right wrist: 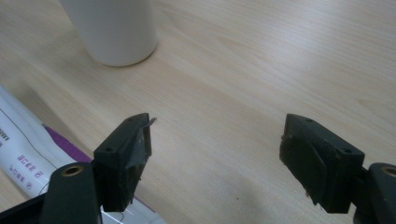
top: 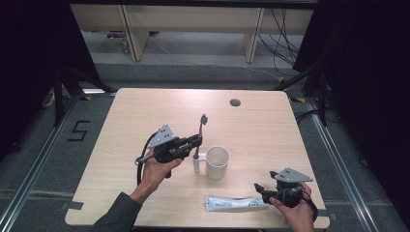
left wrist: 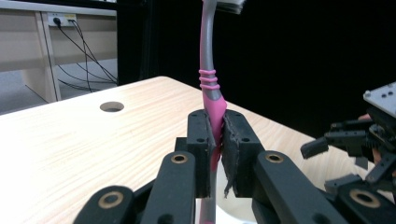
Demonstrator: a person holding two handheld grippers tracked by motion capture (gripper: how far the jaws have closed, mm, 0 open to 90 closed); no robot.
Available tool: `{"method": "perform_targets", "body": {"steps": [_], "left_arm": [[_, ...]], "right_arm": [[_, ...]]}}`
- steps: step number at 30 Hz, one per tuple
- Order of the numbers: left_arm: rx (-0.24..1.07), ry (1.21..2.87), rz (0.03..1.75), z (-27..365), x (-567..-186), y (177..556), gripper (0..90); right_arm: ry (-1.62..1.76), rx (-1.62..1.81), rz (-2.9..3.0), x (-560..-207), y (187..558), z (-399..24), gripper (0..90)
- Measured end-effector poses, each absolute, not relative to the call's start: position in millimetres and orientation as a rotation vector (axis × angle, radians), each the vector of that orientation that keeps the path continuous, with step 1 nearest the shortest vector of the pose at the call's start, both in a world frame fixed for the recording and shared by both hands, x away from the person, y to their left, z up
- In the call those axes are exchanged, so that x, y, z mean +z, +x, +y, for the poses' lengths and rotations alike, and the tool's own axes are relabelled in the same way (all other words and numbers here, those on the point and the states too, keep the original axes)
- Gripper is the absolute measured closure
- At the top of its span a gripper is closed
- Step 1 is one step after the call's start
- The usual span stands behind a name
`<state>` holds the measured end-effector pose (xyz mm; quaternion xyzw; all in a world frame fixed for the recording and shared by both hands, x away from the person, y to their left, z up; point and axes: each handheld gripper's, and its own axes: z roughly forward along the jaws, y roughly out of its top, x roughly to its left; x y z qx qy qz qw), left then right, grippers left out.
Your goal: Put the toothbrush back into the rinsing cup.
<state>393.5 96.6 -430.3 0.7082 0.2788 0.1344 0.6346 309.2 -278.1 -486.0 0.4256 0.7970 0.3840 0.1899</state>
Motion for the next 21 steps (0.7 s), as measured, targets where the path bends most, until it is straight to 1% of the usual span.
{"method": "perform_targets", "body": {"steps": [9,17,19,21], "left_arm": [[0.298,1.650,0.651,100,-444,391,81.1],[0.292,1.688,0.659,103,-453,386,80.9],[0.287,1.685,0.662,103,-456,386,80.8],[0.291,1.698,0.663,104,-457,385,80.8]], "right_arm": [[1.129,1.062,2.229,-486,311,-280,25.5],[1.145,1.067,2.238,-486,311,-279,25.5],[1.195,1.076,2.245,-486,309,-277,25.5],[1.143,1.066,2.237,-486,311,-279,25.5]]}}
